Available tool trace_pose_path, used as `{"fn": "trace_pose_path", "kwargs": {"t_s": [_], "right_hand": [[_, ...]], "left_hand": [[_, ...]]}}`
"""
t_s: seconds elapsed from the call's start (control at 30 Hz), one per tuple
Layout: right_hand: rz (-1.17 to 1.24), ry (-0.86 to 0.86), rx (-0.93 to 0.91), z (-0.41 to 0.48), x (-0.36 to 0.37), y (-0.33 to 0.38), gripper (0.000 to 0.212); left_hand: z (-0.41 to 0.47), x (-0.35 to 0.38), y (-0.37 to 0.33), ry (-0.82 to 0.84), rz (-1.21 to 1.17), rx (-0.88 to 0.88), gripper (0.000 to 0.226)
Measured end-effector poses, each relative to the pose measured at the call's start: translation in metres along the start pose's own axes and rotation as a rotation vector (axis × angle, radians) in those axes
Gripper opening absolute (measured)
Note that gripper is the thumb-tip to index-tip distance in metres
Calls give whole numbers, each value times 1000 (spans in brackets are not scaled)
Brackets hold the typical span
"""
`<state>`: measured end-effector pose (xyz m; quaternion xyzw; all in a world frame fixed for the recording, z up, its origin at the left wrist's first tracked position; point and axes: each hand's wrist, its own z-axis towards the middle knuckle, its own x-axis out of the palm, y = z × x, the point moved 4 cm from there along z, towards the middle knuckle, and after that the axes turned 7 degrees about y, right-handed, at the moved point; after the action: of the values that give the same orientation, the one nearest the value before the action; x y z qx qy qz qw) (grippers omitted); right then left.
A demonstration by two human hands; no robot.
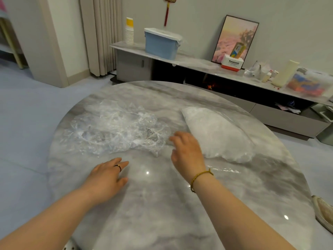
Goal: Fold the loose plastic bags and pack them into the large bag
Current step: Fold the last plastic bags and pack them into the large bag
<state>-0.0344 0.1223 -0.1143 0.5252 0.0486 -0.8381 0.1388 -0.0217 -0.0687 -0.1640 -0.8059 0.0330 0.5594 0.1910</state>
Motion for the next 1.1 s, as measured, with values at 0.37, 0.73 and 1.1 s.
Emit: {"fn": "trace_pose_path", "kwargs": {"t_s": [0.37, 0.73, 1.1], "right_hand": [[-221, 353, 52, 37, 62, 13, 43], [-124, -123, -64, -31, 4, 26, 24], [81, 161, -260, -118, -8, 53, 27]], "left_hand": [[7, 12, 8, 55, 96, 33, 60], [-11, -3, -26, -140, -71, 133, 95], [-36, 39, -48, -185, 199, 524, 53]]}}
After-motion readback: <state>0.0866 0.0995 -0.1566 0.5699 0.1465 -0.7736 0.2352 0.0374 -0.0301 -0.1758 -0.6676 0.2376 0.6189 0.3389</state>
